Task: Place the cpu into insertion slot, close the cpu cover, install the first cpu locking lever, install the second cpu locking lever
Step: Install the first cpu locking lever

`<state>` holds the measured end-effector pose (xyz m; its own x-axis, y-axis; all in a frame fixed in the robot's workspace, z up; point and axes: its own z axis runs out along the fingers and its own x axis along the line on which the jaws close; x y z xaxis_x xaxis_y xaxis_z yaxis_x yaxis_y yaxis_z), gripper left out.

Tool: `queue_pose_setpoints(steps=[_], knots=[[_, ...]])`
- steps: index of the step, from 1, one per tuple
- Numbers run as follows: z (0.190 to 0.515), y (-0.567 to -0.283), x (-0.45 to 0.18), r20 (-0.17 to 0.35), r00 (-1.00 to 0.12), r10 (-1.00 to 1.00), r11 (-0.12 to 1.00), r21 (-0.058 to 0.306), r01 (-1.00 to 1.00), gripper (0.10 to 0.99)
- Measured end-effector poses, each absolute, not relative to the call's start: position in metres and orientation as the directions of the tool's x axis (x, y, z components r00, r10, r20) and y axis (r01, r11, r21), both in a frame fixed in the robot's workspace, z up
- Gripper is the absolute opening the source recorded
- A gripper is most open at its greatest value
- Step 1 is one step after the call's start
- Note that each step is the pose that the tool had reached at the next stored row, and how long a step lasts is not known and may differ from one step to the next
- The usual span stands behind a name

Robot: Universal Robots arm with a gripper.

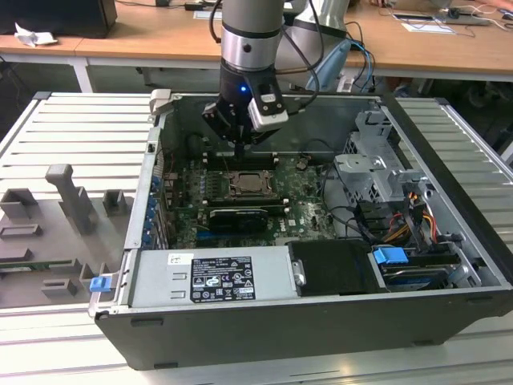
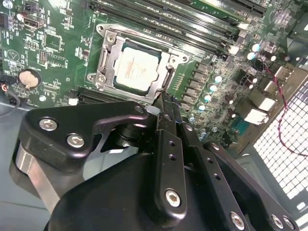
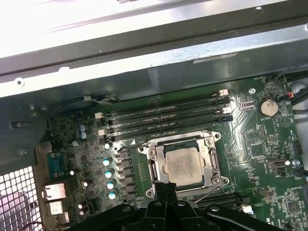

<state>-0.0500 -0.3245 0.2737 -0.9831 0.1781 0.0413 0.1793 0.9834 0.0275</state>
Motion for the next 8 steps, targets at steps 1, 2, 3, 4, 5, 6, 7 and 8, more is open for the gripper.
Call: queue_pose_setpoints(steps=[1, 2, 3, 4, 5, 6, 7, 8], knots=[[0.2737, -0.3245, -0.05, 0.041, -0.985, 0.168, 0.985, 0.028, 0.17, 0.106], [0.2738, -0.3245, -0.0499, 0.041, -0.986, 0.163, 0.986, 0.028, 0.164, 0.106], [0.2737, -0.3245, -0.05, 0.041, -0.987, 0.156, 0.987, 0.028, 0.158, 0.106], [0.2737, -0.3245, -0.0499, 0.041, -0.988, 0.15, 0.988, 0.028, 0.152, 0.106], [0.2737, -0.3245, -0.0499, 0.041, -0.989, 0.14, 0.99, 0.028, 0.142, 0.106], [0.2737, -0.3245, -0.0499, 0.041, -0.991, 0.131, 0.991, 0.028, 0.132, 0.106], [0.2737, -0.3245, -0.05, 0.041, -0.992, 0.116, 0.993, 0.028, 0.117, 0.106], [0.2737, -0.3246, -0.0499, 0.041, -0.994, 0.105, 0.994, 0.027, 0.106, 0.106]])
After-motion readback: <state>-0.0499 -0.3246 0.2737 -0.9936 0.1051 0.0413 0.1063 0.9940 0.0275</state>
